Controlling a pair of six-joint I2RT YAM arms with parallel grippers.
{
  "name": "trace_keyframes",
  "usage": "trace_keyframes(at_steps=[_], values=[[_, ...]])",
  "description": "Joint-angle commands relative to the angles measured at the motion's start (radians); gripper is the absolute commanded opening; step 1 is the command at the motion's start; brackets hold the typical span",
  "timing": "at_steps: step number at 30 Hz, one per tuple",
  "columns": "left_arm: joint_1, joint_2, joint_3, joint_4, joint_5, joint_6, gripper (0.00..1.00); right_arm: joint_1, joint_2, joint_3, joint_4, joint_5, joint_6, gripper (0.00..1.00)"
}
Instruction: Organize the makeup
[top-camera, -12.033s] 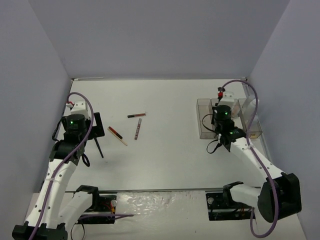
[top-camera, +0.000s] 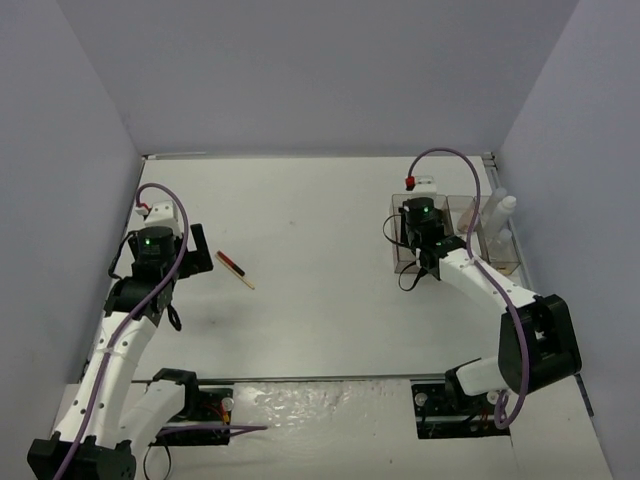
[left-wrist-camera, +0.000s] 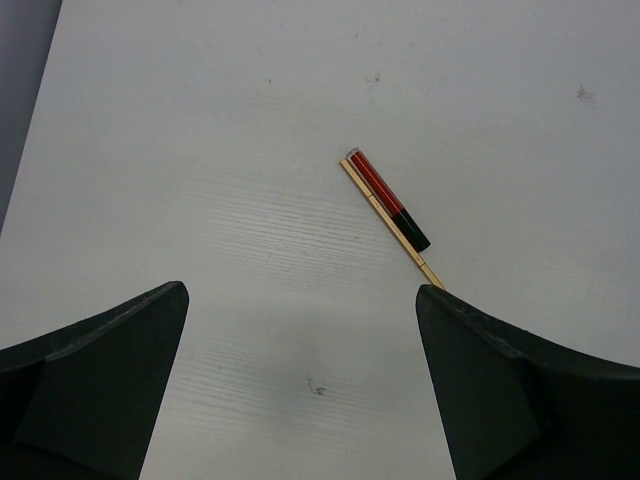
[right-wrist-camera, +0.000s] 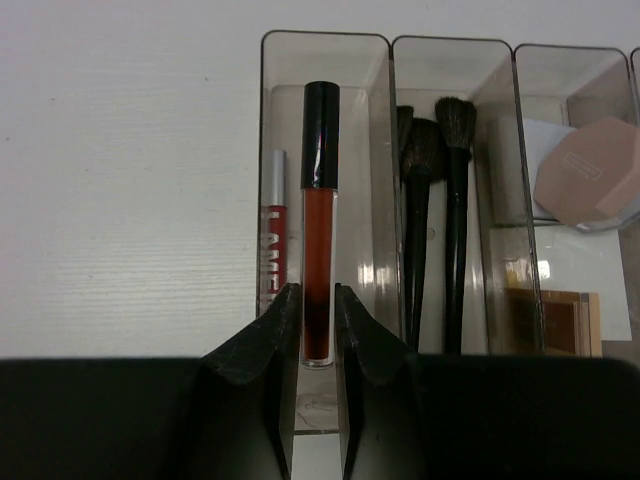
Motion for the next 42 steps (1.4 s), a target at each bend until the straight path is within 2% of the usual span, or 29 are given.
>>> trace_keyframes(at_steps=[1, 5, 8, 10, 11, 12, 13, 17, 20, 25, 31, 34, 38, 42], values=[[0.009, 0.01, 0.03, 0.04, -0.004, -0.011, 0.97, -0.043, 0.02, -0.021, 0.059, -0.004, 0.066, 0.0], [0.009, 0.03, 0.036, 0.024, -0.012, -0.021, 0.97, -0.073, 0.075, -0.027, 0.076, -0.03, 0.095, 0.0], [0.009, 0.051, 0.045, 0.021, 0.003, -0.043, 0.97, -0.078, 0.098, -0.024, 0.09, -0.079, 0.09, 0.09], [0.009, 0.054, 0.048, 0.023, 0.012, -0.052, 0.97, -0.077, 0.102, -0.023, 0.093, -0.088, 0.09, 0.22], [0.009, 0.061, 0.053, 0.02, 0.019, -0.071, 0.97, -0.078, 0.1, -0.018, 0.095, -0.095, 0.089, 0.3], [0.008, 0.065, 0.06, 0.011, 0.024, -0.081, 0.97, -0.078, 0.095, -0.016, 0.095, -0.095, 0.086, 0.44], [0.006, 0.08, 0.067, 0.003, 0.032, -0.097, 0.97, -0.078, 0.08, -0.009, 0.089, -0.097, 0.086, 0.5], [-0.006, 0.144, 0.088, -0.013, 0.064, -0.192, 0.94, -0.078, -0.019, 0.017, 0.039, -0.11, 0.083, 0.66], [-0.068, 0.201, 0.077, 0.024, 0.049, -0.264, 0.89, -0.078, -0.115, 0.022, 0.024, -0.141, 0.082, 0.73], [-0.091, 0.339, 0.049, 0.131, 0.037, -0.406, 0.68, -0.077, -0.24, -0.025, 0.037, -0.187, 0.081, 0.77], [-0.112, 0.52, 0.068, 0.231, 0.006, -0.488, 0.57, -0.078, -0.261, -0.089, 0.078, -0.227, 0.093, 0.8], [-0.112, 0.586, 0.127, 0.233, -0.01, -0.507, 0.47, -0.078, -0.253, -0.091, 0.094, -0.262, 0.103, 0.8], [-0.112, 0.676, 0.181, 0.229, -0.025, -0.529, 0.4, -0.078, -0.25, -0.097, 0.108, -0.27, 0.11, 0.81], [-0.112, 0.735, 0.206, 0.238, -0.019, -0.539, 0.4, -0.078, -0.258, -0.104, 0.119, -0.296, 0.116, 0.81]])
